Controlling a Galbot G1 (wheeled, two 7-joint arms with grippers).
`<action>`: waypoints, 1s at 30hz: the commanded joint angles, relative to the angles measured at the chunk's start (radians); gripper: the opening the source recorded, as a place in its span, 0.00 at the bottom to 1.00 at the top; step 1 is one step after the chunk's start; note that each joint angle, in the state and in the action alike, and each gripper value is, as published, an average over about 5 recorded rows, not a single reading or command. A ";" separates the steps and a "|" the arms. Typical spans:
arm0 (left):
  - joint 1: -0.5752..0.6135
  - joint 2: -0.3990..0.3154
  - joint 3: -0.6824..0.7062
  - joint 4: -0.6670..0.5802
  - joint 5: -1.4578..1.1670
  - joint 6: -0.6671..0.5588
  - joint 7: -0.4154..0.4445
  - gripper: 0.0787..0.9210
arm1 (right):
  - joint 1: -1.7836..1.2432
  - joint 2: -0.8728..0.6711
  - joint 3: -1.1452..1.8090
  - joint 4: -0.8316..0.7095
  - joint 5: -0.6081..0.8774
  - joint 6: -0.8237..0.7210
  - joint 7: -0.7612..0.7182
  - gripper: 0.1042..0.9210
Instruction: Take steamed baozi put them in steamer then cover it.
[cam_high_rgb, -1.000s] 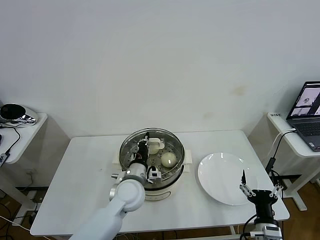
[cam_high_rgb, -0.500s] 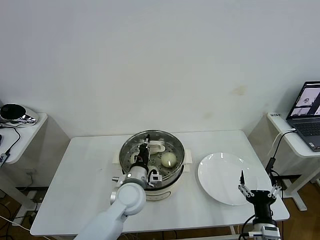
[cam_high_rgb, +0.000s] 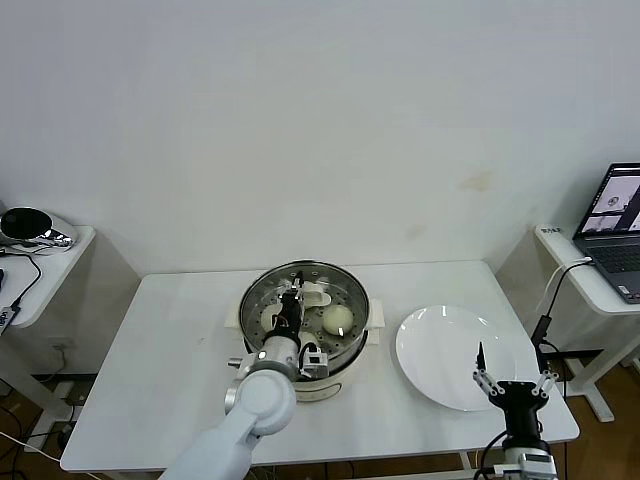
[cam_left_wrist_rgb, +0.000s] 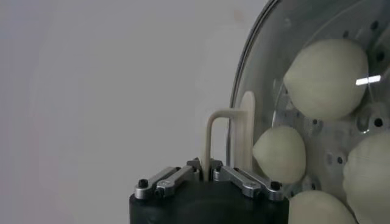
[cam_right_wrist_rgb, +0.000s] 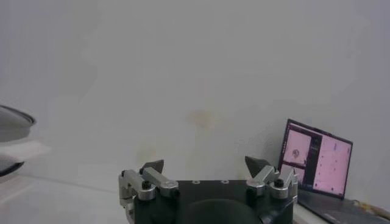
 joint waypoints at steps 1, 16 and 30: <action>0.035 -0.002 -0.011 -0.037 -0.015 0.000 -0.023 0.25 | 0.000 0.001 -0.003 0.001 -0.003 0.001 0.000 0.88; 0.386 0.120 -0.200 -0.457 -0.391 -0.158 -0.190 0.77 | -0.007 0.001 -0.012 0.000 -0.010 0.002 0.000 0.88; 1.003 -0.016 -0.809 -0.507 -1.414 -0.626 -0.511 0.88 | -0.065 -0.090 -0.106 0.008 0.124 0.011 -0.055 0.88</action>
